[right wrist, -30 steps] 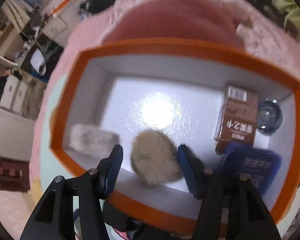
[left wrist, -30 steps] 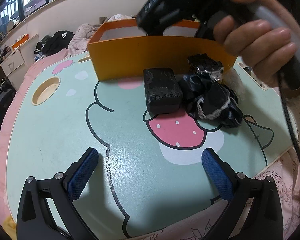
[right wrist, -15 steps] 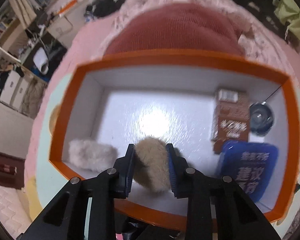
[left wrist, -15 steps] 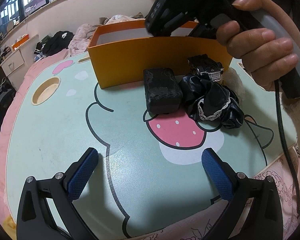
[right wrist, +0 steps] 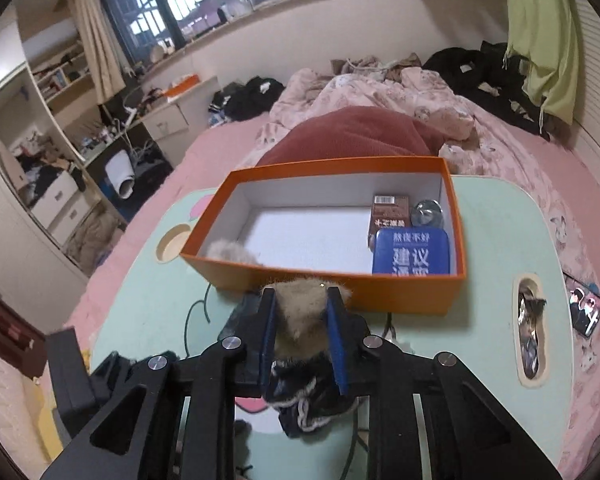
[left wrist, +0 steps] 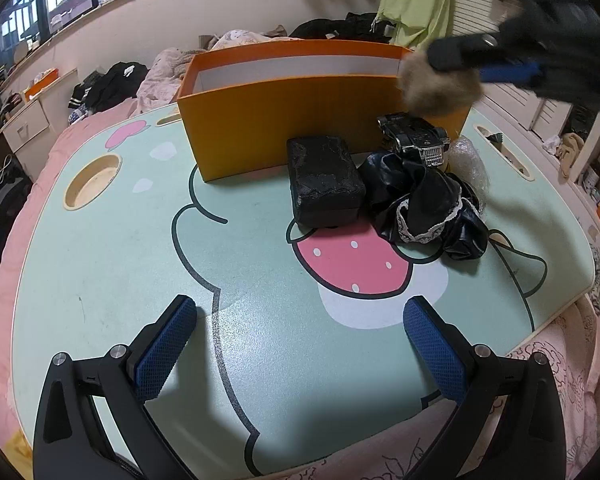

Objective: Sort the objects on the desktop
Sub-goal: 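Lift the pompom out and place it by the bubble-wrapped item, open right gripper, then reach into the orange box and grasp the blue printed tin with the left gripper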

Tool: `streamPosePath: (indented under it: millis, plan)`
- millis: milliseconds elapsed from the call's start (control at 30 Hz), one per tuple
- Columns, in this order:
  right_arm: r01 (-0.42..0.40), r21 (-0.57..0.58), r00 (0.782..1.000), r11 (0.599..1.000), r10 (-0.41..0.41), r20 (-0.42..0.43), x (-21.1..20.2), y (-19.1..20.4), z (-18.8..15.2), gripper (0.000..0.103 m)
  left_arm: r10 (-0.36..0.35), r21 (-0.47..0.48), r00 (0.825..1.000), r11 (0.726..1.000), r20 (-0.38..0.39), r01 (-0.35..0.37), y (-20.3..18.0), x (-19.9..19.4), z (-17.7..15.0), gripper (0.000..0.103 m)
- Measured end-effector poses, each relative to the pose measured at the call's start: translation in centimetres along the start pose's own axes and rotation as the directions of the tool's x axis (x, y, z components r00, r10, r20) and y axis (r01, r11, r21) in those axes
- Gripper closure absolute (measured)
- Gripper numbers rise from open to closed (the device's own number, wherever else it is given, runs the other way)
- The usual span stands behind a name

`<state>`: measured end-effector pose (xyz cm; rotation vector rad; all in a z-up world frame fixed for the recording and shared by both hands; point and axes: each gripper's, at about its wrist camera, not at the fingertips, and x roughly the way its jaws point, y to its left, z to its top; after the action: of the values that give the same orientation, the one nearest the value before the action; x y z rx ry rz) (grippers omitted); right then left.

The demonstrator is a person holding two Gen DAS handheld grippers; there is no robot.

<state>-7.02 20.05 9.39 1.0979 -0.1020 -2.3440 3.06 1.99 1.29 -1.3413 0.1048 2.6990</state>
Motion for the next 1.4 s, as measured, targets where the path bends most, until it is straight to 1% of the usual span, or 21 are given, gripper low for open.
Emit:
streamPosePath:
  millis: [67, 133, 200, 267, 300, 333, 400, 467, 500, 600, 700, 767, 800, 867, 900, 967, 1000, 1033, 1067, 1133, 1400]
  plan:
    - [-0.017, -0.011, 1.000, 1.000, 0.018, 0.021, 0.0, 0.1, -0.3, 0.080, 0.000, 0.000, 1.000, 1.000, 0.000, 0.000, 0.1, 0.0, 0.0, 0.000]
    - [-0.042, -0.023, 0.997, 0.999, 0.043, 0.063, -0.7, 0.5, -0.6, 0.080, 0.000, -0.001, 1.000, 1.000, 0.001, 0.000, 0.1, -0.1, 0.0, 0.000]
    - [-0.057, -0.045, 0.998, 0.997, 0.059, 0.037, -1.0, 0.7, -1.0, 0.080, 0.000, -0.001, 1.000, 1.000, 0.001, 0.000, 0.1, -0.1, -0.1, 0.000]
    - [-0.053, -0.039, 0.999, 0.998, 0.053, 0.010, -0.6, 0.4, -1.5, 0.077, 0.001, 0.000, 1.000, 1.000, 0.001, -0.001, 0.1, -0.1, -0.1, 0.000]
    - [-0.054, -0.032, 0.999, 0.998, 0.054, 0.005, -0.4, 0.0, -1.7, 0.072, 0.001, 0.000, 1.000, 1.000, 0.002, -0.001, 0.1, -0.1, -0.1, 0.000]
    - [-0.060, -0.023, 0.998, 0.998, 0.060, -0.002, -0.1, -0.4, -2.0, 0.060, 0.001, 0.000, 1.000, 1.000, 0.002, -0.001, 0.1, -0.1, -0.1, 0.000]
    - [-0.100, 0.029, 0.995, 0.995, 0.100, -0.004, 0.3, -1.6, -2.1, 0.052, 0.000, -0.001, 1.000, 1.000, 0.002, 0.000, 0.1, -0.1, -0.1, 0.000]
    - [-0.152, 0.076, 0.988, 0.985, 0.152, 0.001, 0.3, -2.7, -2.3, 0.052, 0.000, -0.001, 1.000, 1.000, 0.002, 0.000, 0.1, -0.1, -0.1, 0.000]
    - [-0.161, 0.089, 0.987, 0.983, 0.160, 0.017, 0.0, -3.2, -2.6, 0.052, 0.000, -0.001, 1.000, 1.000, 0.002, 0.000, 0.0, -0.1, -0.1, 0.000]
    - [-0.115, 0.094, 0.993, 0.989, 0.110, 0.053, -1.3, -4.0, -3.7, 0.045, 0.001, -0.001, 1.000, 1.000, 0.002, -0.001, 0.0, -0.1, -0.1, 0.000]
    - [-0.008, 0.029, 0.999, 1.000, 0.007, 0.050, -2.4, -3.4, -5.8, 0.042, 0.001, -0.002, 1.000, 1.000, 0.003, -0.001, 0.1, -0.2, -0.1, 0.000]
    - [0.074, -0.037, 0.996, 0.997, -0.072, 0.051, -2.7, -2.3, -7.7, 0.036, 0.001, -0.002, 1.000, 1.000, 0.003, -0.001, 0.0, -0.2, -0.1, 0.000]
    - [0.114, -0.065, 0.992, 0.991, -0.110, 0.058, -2.7, -1.9, -8.8, 0.030, 0.001, -0.002, 1.000, 1.000, 0.003, -0.001, 0.1, -0.2, -0.1, 0.000]
    - [0.168, -0.103, 0.985, 0.980, -0.163, 0.059, -2.2, -1.2, -10.5, 0.028, 0.001, -0.002, 1.000, 1.000, 0.003, -0.001, 0.1, -0.2, -0.1, 0.000]
    - [0.186, -0.126, 0.982, 0.975, -0.181, 0.048, -1.6, -0.8, -11.3, 0.027, 0.001, -0.002, 1.000, 1.000, 0.003, -0.001, 0.1, -0.2, -0.1, 0.000]
    - [0.186, -0.143, 0.982, 0.972, -0.188, 0.002, 0.1, -0.6, -12.3, 0.025, 0.001, -0.002, 1.000, 1.000, 0.003, -0.001, 0.1, -0.3, -0.2, 0.000]
    - [0.227, -0.163, 0.974, 0.960, -0.225, 0.032, 0.6, -0.3, -12.7, 0.016, 0.003, -0.002, 1.000, 1.000, 0.001, -0.003, 0.1, -0.2, -0.2, 0.000]
    - [0.253, -0.178, 0.967, 0.951, -0.252, 0.027, 1.1, -0.1, -13.0, 0.007, 0.005, -0.002, 1.000, 1.000, 0.003, -0.005, 0.0, -0.2, -0.1, 0.000]
    - [0.232, -0.182, 0.972, 0.955, -0.233, 0.021, 1.4, -0.2, -13.1, 0.005, 0.005, -0.003, 1.000, 1.000, 0.004, -0.005, 0.0, -0.2, -0.1, 0.000]
    - [0.232, -0.182, 0.972, 0.956, -0.234, 0.014, 1.7, -0.6, -13.1, 0.000, 0.004, -0.006, 1.000, 1.000, 0.003, -0.004, 0.0, -0.2, -0.1, 0.000]
    - [0.232, -0.177, 0.972, 0.957, -0.232, 0.016, 1.9, -1.2, -13.3, 0.000, -0.001, -0.007, 1.000, 1.000, 0.001, 0.001, 0.0, -0.3, -0.1, 0.000]
